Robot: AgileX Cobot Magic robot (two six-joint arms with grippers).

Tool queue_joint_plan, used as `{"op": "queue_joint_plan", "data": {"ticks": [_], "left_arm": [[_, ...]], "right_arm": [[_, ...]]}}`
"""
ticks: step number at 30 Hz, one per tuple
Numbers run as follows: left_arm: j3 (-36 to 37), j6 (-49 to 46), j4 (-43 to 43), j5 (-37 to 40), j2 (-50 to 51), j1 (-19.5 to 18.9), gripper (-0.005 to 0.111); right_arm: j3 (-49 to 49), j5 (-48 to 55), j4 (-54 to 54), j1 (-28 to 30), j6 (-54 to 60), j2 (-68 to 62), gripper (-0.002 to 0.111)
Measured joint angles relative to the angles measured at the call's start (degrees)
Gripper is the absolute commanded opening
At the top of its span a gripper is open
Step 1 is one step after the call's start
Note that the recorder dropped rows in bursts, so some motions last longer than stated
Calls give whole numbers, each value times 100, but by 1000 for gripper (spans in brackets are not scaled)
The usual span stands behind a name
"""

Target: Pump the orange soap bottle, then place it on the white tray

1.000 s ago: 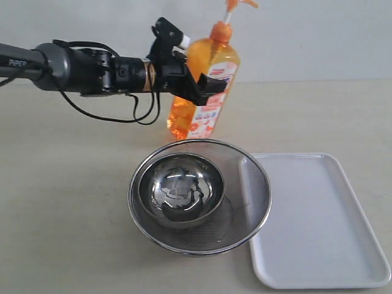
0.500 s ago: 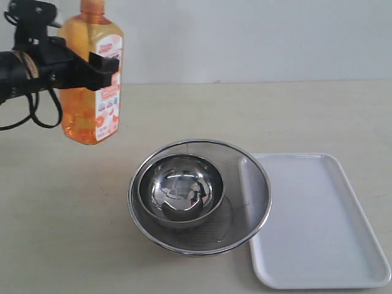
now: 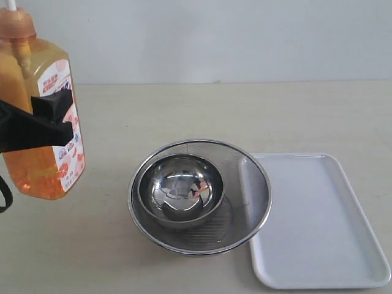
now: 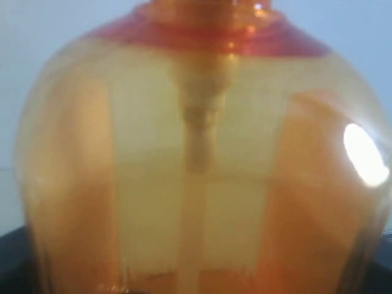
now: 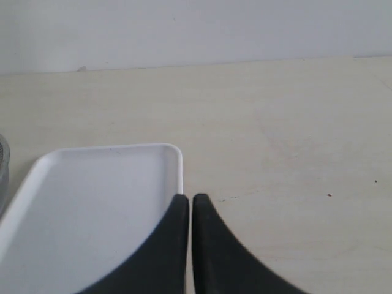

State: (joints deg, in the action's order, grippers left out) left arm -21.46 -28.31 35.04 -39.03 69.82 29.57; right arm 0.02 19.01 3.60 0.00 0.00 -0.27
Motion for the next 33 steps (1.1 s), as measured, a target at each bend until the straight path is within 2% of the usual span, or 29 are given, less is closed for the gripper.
{"op": "queue_joint_plan", "data": {"ticks": [6,16,25,33], "left_arm": [[45,-458,855,-685,610,522,5],[45,-131,1021,-1603,1734,1015,5],[45,566,996,-2349,2402,1112,5],[45,974,827,-2405,2696,1112,5]], "right_arm": [[0,0,0,0,0,0,0],[0,0,0,0,0,0,0],[0,0,0,0,0,0,0],[0,12,0,0,0,0,0]]}}
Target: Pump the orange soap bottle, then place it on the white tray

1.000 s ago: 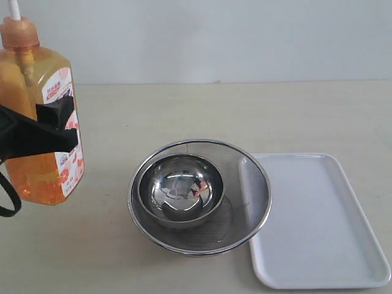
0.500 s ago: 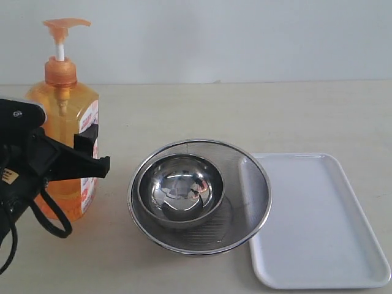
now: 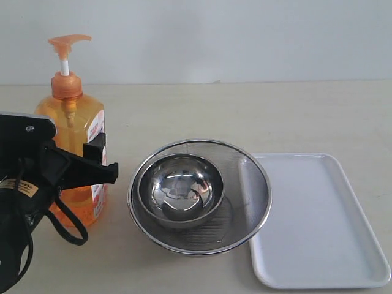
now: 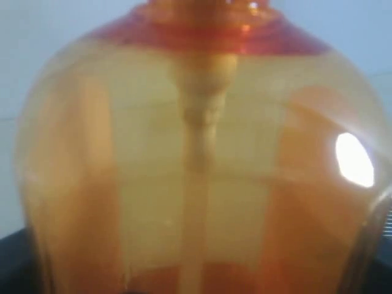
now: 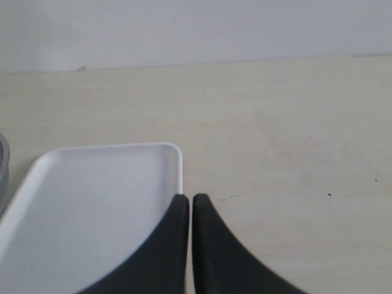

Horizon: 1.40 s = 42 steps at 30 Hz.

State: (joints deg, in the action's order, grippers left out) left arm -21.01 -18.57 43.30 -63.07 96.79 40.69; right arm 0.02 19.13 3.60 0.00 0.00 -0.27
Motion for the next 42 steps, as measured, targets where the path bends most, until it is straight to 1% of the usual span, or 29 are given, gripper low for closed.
{"op": "queue_joint_plan", "data": {"ticks": [8,14,20,22,27,31,36,40,42], "left_arm": [[0,43,-90,-26,0,0,5],[0,46,-183,-26,0,0,5],[0,46,-272,-26,0,0,5],[0,46,-281,-26,0,0,5],[0,46,-281,-26,0,0,5],[0,46,-281,-26,0,0,5],[0,46,-281,-26,0,0,5],[0,46,-281,-26,0,0,5],[0,-22,-281,-26,0,0,5]], "right_arm": [[0,-102,-12,-8,0,0,0],[0,-639,194,-8,-564,0,0],[0,-1913,259,-8,-1214,0,0],[0,-2170,277,-8,-1374,0,0],[-47,-2063,287,-8,-1465,0,0],[-574,-1862,287,-8,-1476,-343,0],[-1681,-1330,287,-8,-1400,-1488,0],[-2633,-926,375,-38,-748,-2819,0],[-3083,-849,584,-245,-200,-3449,0]]}}
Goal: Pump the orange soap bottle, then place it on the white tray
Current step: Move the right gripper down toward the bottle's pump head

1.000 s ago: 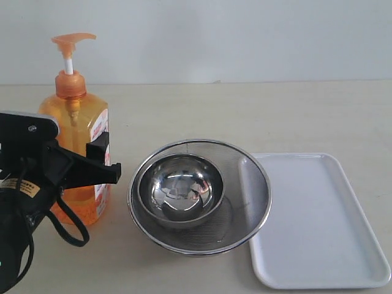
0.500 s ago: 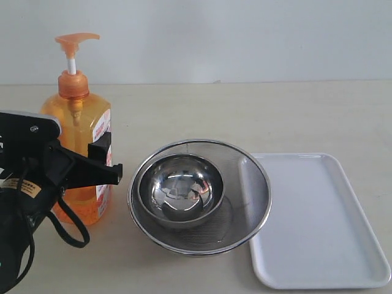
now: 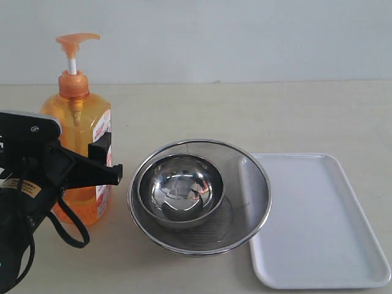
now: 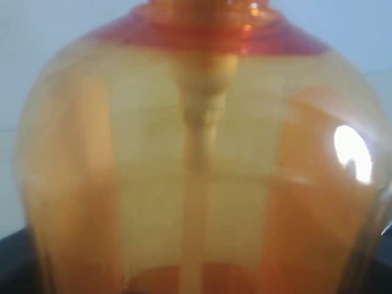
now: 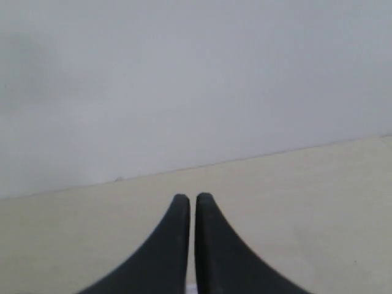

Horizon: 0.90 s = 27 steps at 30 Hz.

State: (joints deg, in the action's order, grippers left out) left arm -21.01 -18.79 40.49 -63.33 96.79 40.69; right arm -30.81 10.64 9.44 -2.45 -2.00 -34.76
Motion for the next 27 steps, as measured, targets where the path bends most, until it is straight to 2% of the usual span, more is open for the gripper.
{"op": "queue_joint_plan", "data": {"ticks": [4,8,12,16,27], "left_arm": [[0,-238,-68,25,0,0,5],[0,-334,-156,94,0,0,5],[0,-369,-156,210,0,0,5],[0,-476,-177,236,0,0,5],[-10,-586,-513,324,0,0,5]], "right_arm": [[-786,134,449,-885,1411,-1049,0],[-1520,278,582,-2285,2923,-2233,0],[-2310,157,623,-3268,3663,-3338,0],[-3137,3,623,-3600,3820,-4242,0],[-5014,182,623,-3650,4151,-5751,0]]}}
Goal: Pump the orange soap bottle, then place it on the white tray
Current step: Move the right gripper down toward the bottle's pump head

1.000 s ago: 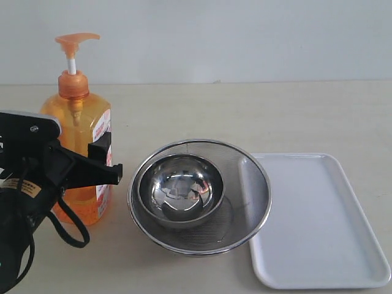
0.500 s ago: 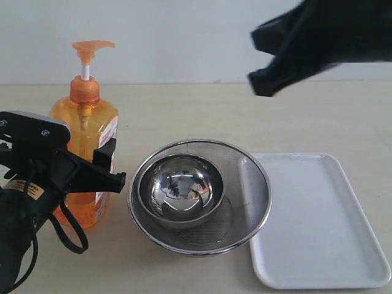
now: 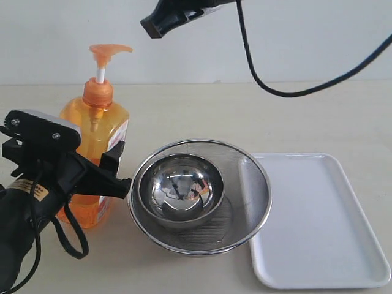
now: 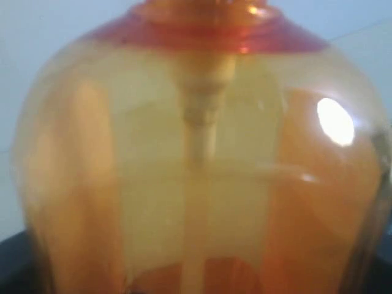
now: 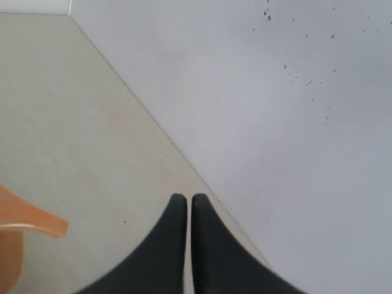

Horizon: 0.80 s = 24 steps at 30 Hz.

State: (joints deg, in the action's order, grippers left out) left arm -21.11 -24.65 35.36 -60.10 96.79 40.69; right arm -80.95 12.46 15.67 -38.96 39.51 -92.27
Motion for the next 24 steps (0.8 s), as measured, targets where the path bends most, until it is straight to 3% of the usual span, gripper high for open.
{"op": "queue_joint_plan", "data": {"ticks": [11,19,24], "left_arm": [[0,0,-22,8,0,0,5],[0,0,-31,8,0,0,5],[0,0,-31,8,0,0,5]], "right_arm": [[-1190,941,147,-505,375,-1139,0],[-1315,2145,130,-505,193,-1157,0],[-1315,2284,-395,-505,-108,-989,0]]}}
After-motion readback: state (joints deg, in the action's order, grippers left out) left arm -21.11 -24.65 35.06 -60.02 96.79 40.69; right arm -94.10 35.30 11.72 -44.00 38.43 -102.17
